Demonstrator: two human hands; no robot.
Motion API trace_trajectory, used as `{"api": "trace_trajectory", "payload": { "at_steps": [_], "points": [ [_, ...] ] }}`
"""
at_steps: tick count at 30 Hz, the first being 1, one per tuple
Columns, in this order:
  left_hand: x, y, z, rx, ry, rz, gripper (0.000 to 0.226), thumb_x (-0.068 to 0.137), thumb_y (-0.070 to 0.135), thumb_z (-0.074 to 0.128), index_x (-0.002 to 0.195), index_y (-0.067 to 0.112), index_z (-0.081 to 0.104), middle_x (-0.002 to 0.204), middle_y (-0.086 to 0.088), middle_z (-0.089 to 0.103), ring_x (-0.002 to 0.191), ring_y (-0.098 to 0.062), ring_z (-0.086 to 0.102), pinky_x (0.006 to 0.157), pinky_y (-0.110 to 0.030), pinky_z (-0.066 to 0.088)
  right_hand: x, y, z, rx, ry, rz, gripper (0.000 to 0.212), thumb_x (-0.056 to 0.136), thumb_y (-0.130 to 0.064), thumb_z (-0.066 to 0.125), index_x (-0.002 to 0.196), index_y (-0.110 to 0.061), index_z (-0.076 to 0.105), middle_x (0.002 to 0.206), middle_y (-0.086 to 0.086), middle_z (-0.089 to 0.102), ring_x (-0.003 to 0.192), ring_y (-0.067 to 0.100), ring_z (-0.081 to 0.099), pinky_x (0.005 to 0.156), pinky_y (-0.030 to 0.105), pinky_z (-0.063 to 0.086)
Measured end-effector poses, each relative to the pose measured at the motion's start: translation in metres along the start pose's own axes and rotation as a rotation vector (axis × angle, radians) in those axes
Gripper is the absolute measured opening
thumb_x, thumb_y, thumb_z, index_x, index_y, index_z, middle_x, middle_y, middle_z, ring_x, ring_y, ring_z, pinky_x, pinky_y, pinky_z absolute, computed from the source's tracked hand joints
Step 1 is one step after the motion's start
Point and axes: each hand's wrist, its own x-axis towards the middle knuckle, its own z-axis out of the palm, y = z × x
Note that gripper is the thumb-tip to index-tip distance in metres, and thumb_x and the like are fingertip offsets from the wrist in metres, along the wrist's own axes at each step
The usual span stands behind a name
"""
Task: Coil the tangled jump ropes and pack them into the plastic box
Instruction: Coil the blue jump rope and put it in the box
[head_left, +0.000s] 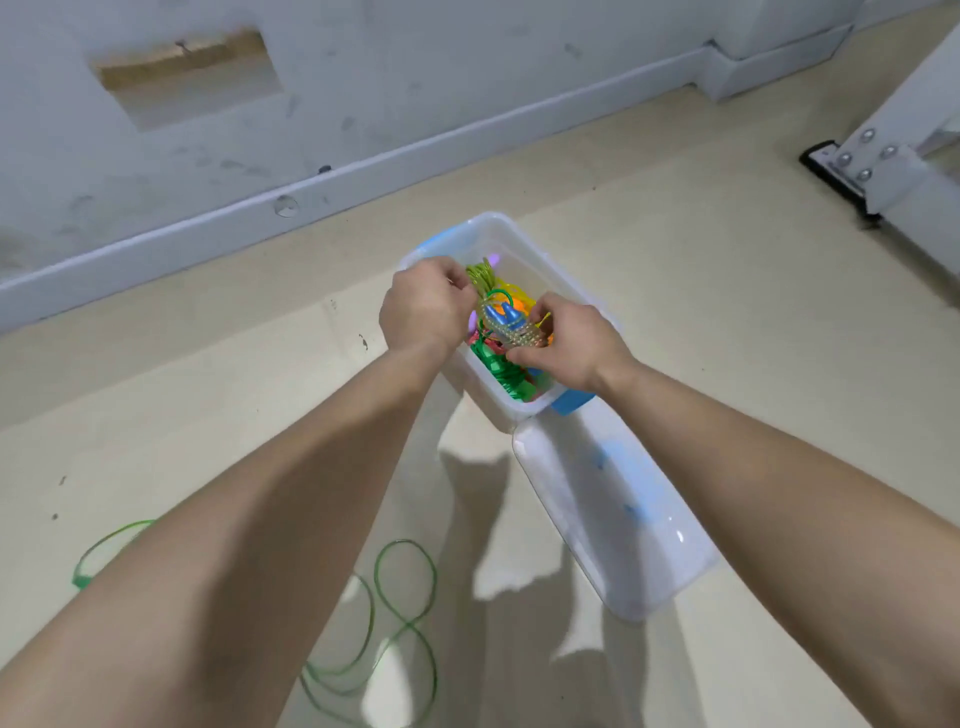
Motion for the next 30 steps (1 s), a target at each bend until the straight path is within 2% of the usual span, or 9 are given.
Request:
{"api": "trace_trajectory", "payload": {
  "at_steps": [6,8,12,15,18,21,24,26,30],
  "points": [
    [0.025,-0.039,0.046,0.510,-0.019,0.274,0.023,0.096,0.039,0.055,0.100,0.025,0.072,0.102,-0.004,0.070,0.108,-0.031,0.055,0.089,-0.039,0.035,0.014,0.004,0.048,-0.215,-0.014,-0.039,0.035,0.081,-0.050,0.068,0.077,-0.020,0.048,0.083,0.001,0.048,0.089,0.029,0.058,0.057,0.031,0.028],
    [0.033,-0.044,0.051,0.580,0.000,0.311,0.030,0.098,0.042,0.049,0.104,0.025,0.073,0.108,-0.004,0.067,0.112,-0.030,0.050,0.090,-0.040,0.033,0.020,0.004,0.058,-0.218,0.022,-0.035,0.036,0.088,-0.055,0.060,0.082,-0.020,0.054,0.093,0.005,0.050,0.094,0.031,0.057,0.066,0.033,0.035],
    [0.044,-0.047,0.055,0.699,-0.078,0.368,0.037,0.101,0.040,0.039,0.110,0.022,0.071,0.119,-0.002,0.061,0.117,-0.032,0.041,0.091,-0.041,0.031,0.031,-0.009,0.068,-0.241,0.101,0.014,0.046,0.099,-0.056,0.046,0.111,-0.016,0.065,0.121,0.010,0.053,0.106,0.035,0.058,0.080,0.040,0.044],
    [0.048,-0.045,0.055,0.626,-0.103,0.347,0.032,0.098,0.033,0.045,0.119,0.025,0.067,0.122,-0.002,0.062,0.119,-0.033,0.040,0.092,-0.040,0.033,0.039,-0.018,0.066,-0.186,0.150,0.007,0.039,0.096,-0.051,0.054,0.107,-0.015,0.064,0.116,0.010,0.059,0.108,0.034,0.059,0.078,0.039,0.044],
    [0.048,-0.040,0.055,0.362,-0.138,0.259,0.026,0.093,0.032,0.051,0.112,0.026,0.069,0.112,-0.002,0.070,0.116,-0.032,0.050,0.094,-0.040,0.044,0.041,-0.018,0.057,-0.057,0.195,0.018,0.032,0.080,-0.051,0.066,0.079,-0.021,0.059,0.081,0.000,0.062,0.089,0.029,0.062,0.064,0.034,0.038],
    [0.051,-0.038,0.051,0.077,-0.103,0.162,0.008,0.089,0.029,0.060,0.091,0.025,0.067,0.095,0.002,0.072,0.098,-0.026,0.063,0.087,-0.038,0.052,0.037,-0.017,0.043,-0.006,0.231,0.018,0.040,0.071,-0.053,0.070,0.101,-0.027,0.068,0.097,-0.004,0.071,0.095,0.024,0.065,0.077,0.036,0.051],
    [0.059,-0.032,0.045,-0.109,-0.020,0.089,0.007,0.089,0.028,0.061,0.085,0.025,0.065,0.086,0.004,0.070,0.088,-0.021,0.064,0.078,-0.031,0.051,0.049,-0.013,0.026,-0.034,0.320,-0.039,0.042,0.074,-0.046,0.072,0.111,-0.027,0.068,0.109,-0.002,0.070,0.103,0.025,0.064,0.085,0.036,0.051],
    [0.065,-0.028,0.043,-0.079,0.002,0.089,0.008,0.088,0.028,0.059,0.083,0.027,0.065,0.085,0.006,0.071,0.088,-0.021,0.065,0.077,-0.030,0.049,0.067,-0.008,0.018,-0.074,0.354,-0.079,0.039,0.079,-0.041,0.072,0.115,-0.026,0.066,0.115,0.000,0.066,0.107,0.029,0.060,0.089,0.037,0.049],
    [0.072,-0.028,0.048,0.298,0.103,0.209,0.017,0.092,0.028,0.052,0.087,0.028,0.068,0.089,0.003,0.070,0.099,-0.027,0.059,0.083,-0.037,0.032,0.098,-0.004,0.018,-0.206,0.245,-0.152,0.034,0.086,-0.027,0.074,0.118,-0.022,0.063,0.120,0.003,0.062,0.111,0.032,0.055,0.091,0.042,0.048]
  ]
}}
